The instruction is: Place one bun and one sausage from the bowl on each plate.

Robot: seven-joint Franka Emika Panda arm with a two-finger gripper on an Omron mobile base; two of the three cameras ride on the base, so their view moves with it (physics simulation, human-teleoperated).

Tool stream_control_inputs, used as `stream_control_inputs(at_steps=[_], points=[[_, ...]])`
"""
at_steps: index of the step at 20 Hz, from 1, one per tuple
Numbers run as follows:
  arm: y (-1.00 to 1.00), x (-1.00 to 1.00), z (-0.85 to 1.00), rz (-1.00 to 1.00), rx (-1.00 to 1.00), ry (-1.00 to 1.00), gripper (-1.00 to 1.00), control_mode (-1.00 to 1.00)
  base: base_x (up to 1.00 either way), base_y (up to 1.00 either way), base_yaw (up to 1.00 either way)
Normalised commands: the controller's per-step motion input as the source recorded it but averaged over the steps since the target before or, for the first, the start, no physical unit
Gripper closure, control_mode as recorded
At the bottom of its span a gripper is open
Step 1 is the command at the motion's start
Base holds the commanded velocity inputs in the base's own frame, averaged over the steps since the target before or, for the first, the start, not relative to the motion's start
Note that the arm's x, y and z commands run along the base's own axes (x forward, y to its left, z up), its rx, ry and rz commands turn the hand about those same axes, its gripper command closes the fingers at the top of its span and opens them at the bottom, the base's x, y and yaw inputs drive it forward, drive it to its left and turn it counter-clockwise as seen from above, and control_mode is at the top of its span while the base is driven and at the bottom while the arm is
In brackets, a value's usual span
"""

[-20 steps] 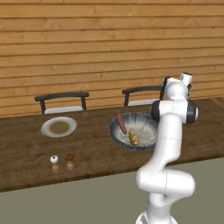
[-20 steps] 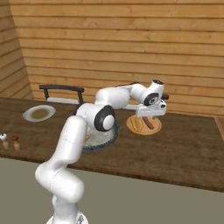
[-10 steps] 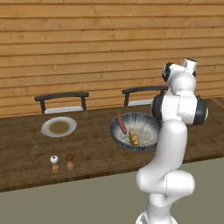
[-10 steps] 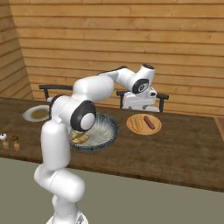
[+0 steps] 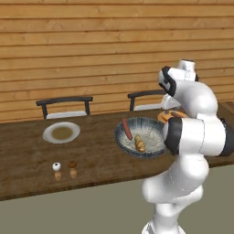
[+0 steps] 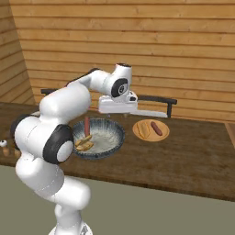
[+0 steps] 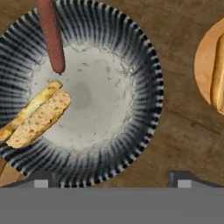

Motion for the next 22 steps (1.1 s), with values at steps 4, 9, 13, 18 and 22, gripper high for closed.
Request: stream_control_inputs(at_steps=[4,9,13,18,22], points=[[1.00,-0.54,0.00,-0.11,0.00,0.33,-1.00,-1.00,0.00,0.00,0.00],[1.00,-0.25,-0.24,-0.14,0.00,0.35,-1.00,-1.00,0.00,0.00,0.00],[0.90,-0.17,-0.50,-0.17,0.01,0.34,-1.00,-1.00,0.00,0.00,0.00],[0.66,0.00,-0.57,-0.10,0.01,-0.02,-1.00,-1.00,0.00,0.00,0.00],[-0.52,0.01,-0.25,0.00,0.00,-0.08,-1.00,-1.00,0.00,0.00,0.00]])
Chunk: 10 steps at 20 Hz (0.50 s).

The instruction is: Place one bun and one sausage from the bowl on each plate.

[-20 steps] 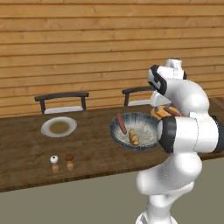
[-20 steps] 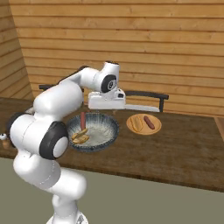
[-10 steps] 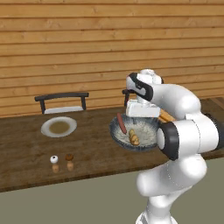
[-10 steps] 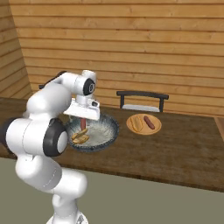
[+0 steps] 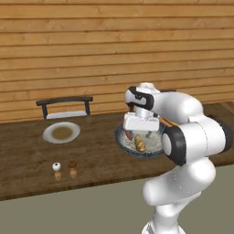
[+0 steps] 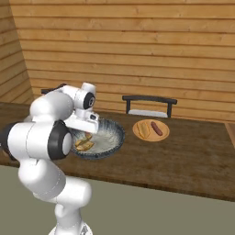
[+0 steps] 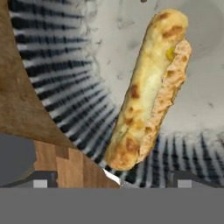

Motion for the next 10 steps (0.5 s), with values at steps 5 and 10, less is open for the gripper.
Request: stream_control_inputs(at_steps=[5,10], points=[[-0.02,0.05,-0.49,0.03,0.00,-0.09,-1.00,-1.00,0.00,0.00,0.00],[0.41,-0.20,-0.53,-0.03,0.00,-0.05,-1.00,-1.00,0.00,0.00,0.00]])
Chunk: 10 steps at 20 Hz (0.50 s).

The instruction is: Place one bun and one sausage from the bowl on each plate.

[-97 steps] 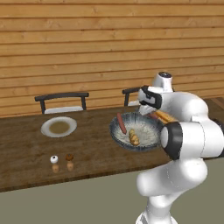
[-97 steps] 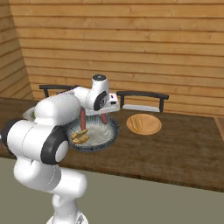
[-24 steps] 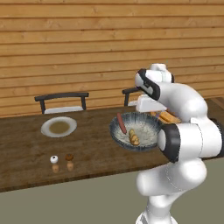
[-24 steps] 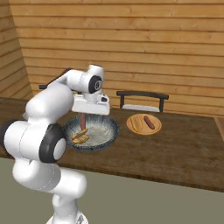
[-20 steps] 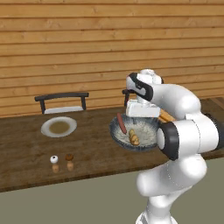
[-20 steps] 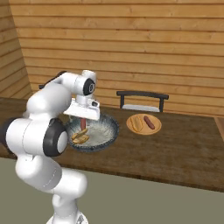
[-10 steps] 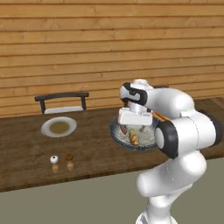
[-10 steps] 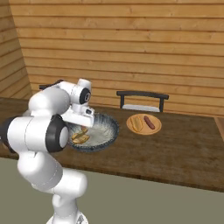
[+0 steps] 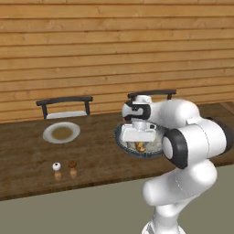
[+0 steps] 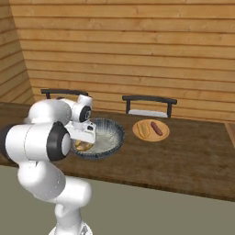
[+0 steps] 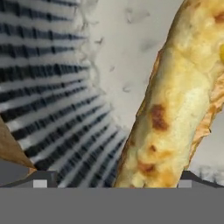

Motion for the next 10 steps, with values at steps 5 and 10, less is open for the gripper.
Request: stream_control_inputs(at_steps=[5,10], points=[[0.00,-0.08,-0.05,0.00,0.01,-0.14,-1.00,-1.00,0.00,0.00,0.00],[0.00,0.00,0.02,0.00,0.00,-0.09,1.00,-1.00,0.00,0.00,0.00]])
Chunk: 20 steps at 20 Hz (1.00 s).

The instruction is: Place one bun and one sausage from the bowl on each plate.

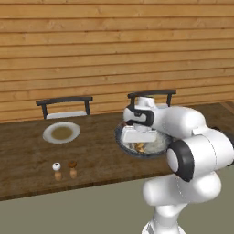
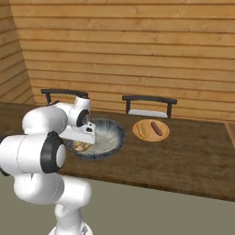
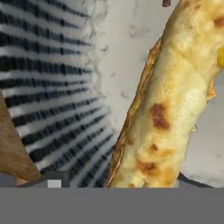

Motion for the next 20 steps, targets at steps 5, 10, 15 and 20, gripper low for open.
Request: stream_control_inputs(at_steps=[5,10,15,20], points=[[0.04,-0.02,0.64,0.00,-0.12,0.01,1.00,-1.00,0.00,0.00,0.00],[0.77,-0.19,0.96,0.01,-0.30,-0.12,1.00,-1.00,0.00,0.00,0.00],[1.00,-0.03,0.59,0.31,-0.06,-0.48,1.00,-1.00,0.00,0.00,0.00],[1.00,-0.03,0.16,0.39,0.04,-0.44,1.00,-1.00,0.00,0.00,0.00]])
